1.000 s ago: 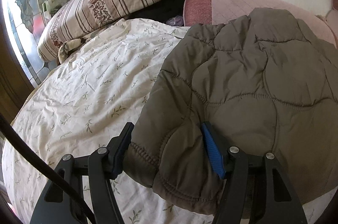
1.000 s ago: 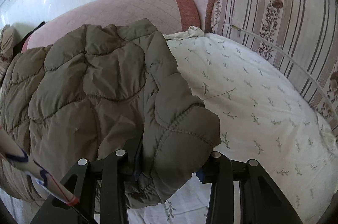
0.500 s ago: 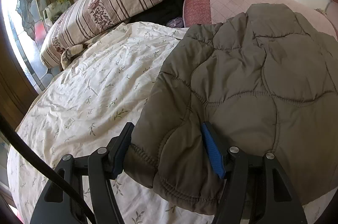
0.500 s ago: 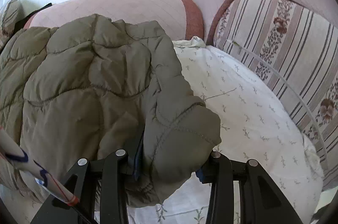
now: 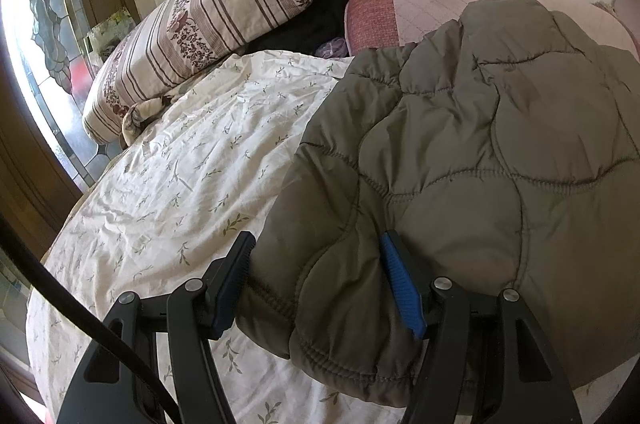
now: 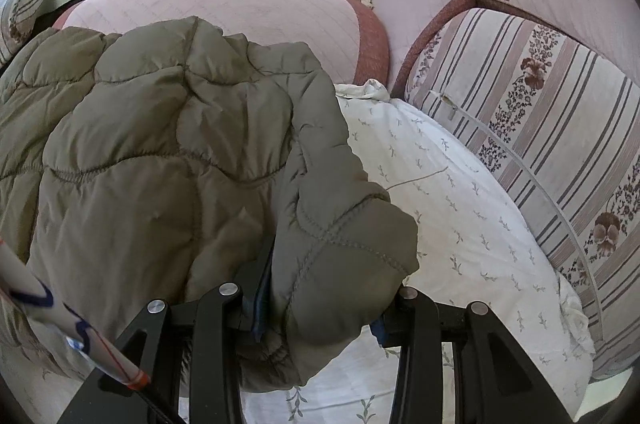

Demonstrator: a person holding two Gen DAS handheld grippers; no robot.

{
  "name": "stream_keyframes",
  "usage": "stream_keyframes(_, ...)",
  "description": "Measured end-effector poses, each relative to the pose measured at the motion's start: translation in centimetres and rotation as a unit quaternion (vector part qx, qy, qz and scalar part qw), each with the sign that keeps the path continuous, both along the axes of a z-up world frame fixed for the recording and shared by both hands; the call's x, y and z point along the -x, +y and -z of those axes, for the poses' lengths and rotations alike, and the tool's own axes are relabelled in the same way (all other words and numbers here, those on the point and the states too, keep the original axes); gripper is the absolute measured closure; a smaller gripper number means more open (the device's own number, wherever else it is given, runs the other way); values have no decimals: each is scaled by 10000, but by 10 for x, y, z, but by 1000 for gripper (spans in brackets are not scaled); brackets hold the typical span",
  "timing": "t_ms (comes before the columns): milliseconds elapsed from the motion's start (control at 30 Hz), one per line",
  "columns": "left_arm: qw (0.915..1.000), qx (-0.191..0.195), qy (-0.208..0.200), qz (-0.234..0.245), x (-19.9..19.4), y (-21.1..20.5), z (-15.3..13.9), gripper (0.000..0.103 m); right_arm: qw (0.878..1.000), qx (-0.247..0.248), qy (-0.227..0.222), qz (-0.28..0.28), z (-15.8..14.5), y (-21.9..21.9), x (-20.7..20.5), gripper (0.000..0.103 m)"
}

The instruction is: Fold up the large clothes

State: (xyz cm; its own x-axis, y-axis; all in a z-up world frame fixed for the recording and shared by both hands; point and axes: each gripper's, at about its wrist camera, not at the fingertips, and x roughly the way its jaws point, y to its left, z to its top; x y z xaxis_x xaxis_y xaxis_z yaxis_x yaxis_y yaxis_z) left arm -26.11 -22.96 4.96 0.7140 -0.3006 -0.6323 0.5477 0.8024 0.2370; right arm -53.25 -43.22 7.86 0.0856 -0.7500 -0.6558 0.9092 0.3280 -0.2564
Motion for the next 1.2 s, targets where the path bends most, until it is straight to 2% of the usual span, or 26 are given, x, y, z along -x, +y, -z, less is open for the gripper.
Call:
stream_keyframes(233,10000,-34,-46,12,1,-1,0,42,10000,19,49,-16,0,1,-1,61)
stream_keyframes(300,9991,-206,-360,31,9,-5,0,51,10000,24,58,-22,0,1,-1,61)
stream_keyframes(400,9912,-663,-1140,83,33,-17,6,59,10000,-24,23,-13,0,1,-1,61)
stream_keyframes(500,9876,-824,-1334,96,40,-22,9,61,10000,-76,-12,-9,1,-1,0,61)
stream_keyframes(633,9940,-616,-905,28,28,-16,3,52,9997,-179,-156,32,0,-4,4,61)
stream_keyframes(733,9988,-285,-378,-159,11,-5,-8,31,9993,-256,-262,81,0,-6,6,61)
stream_keyframes(767,9996,-125,-165,-205,5,1,-12,21,9992,-271,-282,92,0,-6,7,61)
stream_keyframes(800,9997,40,60,-242,-2,6,-14,16,9991,-293,-298,95,0,-6,7,61)
stream_keyframes(867,9972,385,538,-350,-17,19,-19,16,9989,-328,-331,95,-1,-8,8,61)
stream_keyframes(933,9876,784,1272,-483,-39,36,-16,15,9987,-357,-366,93,-1,-8,9,61)
stream_keyframes(967,9761,1018,1866,-460,-51,43,-9,15,9986,-365,-374,96,-1,-8,9,61)
stream_keyframes(1000,9658,1169,2276,-432,-58,46,-3,15,9986,-372,-376,100,0,-9,9,61)
stream_keyframes(1033,9472,1413,2851,-397,-68,52,6,15,9985,-378,-374,104,0,-10,9,61)
stream_keyframes(1100,9184,1787,3506,-418,-77,61,18,15,9985,-389,-378,118,0,-11,10,60)
stream_keyframes(1200,8874,2162,4063,-276,-80,62,30,15,9983,-404,-390,126,0,-11,10,60)
